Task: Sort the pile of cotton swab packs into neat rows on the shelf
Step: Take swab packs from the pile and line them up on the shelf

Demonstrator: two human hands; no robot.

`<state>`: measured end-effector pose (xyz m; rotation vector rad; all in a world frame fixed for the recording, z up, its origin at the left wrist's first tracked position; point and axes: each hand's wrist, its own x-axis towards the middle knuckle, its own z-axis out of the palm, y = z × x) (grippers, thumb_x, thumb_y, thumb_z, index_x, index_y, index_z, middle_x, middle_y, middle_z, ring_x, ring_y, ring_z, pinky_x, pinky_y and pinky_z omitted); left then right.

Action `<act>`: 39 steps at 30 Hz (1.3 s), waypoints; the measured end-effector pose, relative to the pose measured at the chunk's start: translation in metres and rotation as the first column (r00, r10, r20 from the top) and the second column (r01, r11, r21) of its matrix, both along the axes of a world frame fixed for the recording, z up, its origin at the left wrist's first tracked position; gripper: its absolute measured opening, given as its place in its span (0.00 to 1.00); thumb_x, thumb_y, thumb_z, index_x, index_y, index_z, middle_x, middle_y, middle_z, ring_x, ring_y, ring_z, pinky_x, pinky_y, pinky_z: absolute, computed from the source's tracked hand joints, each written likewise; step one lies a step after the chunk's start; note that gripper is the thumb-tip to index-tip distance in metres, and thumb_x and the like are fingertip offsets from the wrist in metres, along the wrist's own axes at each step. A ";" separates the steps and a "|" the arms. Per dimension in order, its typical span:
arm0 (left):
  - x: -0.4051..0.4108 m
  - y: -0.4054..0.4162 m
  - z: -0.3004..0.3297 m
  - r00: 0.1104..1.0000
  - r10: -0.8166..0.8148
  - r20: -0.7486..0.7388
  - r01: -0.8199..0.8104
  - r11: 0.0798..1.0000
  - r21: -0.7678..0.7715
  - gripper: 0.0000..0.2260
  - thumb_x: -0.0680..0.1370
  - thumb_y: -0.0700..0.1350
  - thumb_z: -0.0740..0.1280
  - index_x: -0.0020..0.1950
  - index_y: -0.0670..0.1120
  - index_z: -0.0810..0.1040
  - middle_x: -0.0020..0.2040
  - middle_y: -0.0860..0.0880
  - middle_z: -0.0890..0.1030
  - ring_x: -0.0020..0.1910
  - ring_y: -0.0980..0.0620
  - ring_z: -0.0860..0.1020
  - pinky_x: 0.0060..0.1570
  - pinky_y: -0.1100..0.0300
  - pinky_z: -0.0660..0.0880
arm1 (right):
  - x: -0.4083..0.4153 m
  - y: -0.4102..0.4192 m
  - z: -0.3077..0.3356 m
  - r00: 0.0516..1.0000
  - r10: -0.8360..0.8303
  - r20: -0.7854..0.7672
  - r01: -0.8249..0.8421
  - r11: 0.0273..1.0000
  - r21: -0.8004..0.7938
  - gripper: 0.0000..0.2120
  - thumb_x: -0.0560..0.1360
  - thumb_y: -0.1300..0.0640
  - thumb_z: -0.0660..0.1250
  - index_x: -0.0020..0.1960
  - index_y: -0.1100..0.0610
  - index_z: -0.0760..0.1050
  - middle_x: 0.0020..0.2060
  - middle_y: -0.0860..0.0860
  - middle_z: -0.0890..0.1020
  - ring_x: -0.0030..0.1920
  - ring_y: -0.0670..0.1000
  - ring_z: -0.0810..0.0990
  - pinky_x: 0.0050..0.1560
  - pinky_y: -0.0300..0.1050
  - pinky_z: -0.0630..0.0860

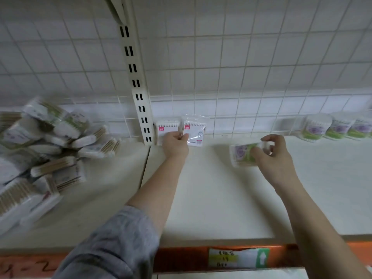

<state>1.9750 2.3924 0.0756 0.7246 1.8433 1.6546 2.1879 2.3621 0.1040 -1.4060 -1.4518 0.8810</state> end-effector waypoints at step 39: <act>0.114 -0.004 0.020 0.861 -0.295 -0.413 0.152 0.926 -0.345 0.15 0.74 0.46 0.70 0.59 0.42 0.77 0.55 0.43 0.80 0.51 0.45 0.79 0.52 0.59 0.73 | 0.136 0.044 0.001 0.998 -0.019 -0.063 0.024 0.997 0.072 0.29 0.69 0.56 0.74 0.66 0.57 0.66 0.50 0.46 0.75 0.51 0.49 0.78 0.46 0.41 0.72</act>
